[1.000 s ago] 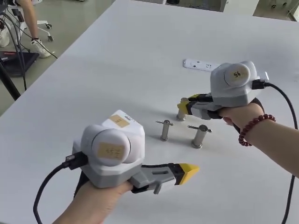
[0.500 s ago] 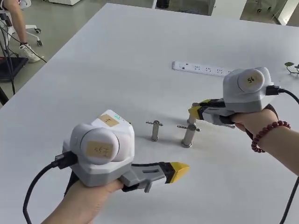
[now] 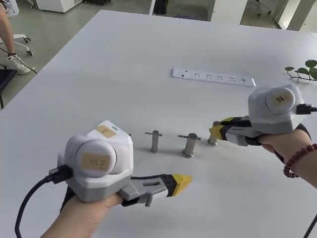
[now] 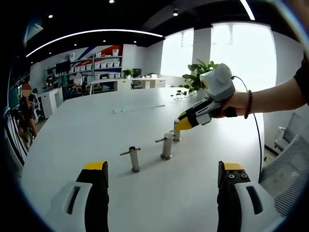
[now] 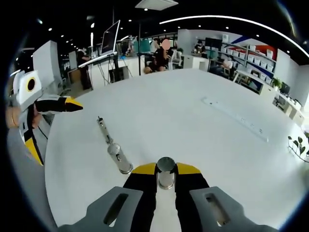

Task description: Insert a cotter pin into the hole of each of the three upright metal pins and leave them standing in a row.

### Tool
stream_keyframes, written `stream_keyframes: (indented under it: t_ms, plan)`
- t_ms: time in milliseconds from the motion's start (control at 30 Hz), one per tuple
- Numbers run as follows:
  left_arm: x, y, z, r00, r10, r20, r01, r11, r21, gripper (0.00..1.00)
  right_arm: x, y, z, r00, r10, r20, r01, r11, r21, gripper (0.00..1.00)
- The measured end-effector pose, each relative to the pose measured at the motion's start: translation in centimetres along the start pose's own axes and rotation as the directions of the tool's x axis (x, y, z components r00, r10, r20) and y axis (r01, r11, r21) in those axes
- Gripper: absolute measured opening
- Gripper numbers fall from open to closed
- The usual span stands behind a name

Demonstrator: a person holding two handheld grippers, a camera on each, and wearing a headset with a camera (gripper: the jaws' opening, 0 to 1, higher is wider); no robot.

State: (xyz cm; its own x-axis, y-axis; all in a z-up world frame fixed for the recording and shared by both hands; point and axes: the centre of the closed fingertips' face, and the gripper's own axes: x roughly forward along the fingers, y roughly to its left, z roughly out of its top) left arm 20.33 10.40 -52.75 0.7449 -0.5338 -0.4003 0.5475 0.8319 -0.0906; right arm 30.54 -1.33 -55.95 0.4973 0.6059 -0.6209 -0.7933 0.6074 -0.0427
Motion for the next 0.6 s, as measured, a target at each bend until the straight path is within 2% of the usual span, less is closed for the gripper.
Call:
stream_keyframes:
  t_ms: [300, 600]
  plan:
    - [0.0, -0.1, 0.0, 1.0, -0.002, -0.003, 0.002, 1.0, 0.008, 0.94, -1.4, 1.4, -1.0, 0.9999, 0.009, 0.007, -0.009, 1.0, 0.007, 0.08]
    - [0.0, -0.2, 0.0, 1.0, -0.002, -0.002, 0.002, 1.0, 0.012, 0.94, -2.1, 4.3, -1.1, 0.9985, 0.049, 0.021, -0.049, 0.999, -0.013, 0.08]
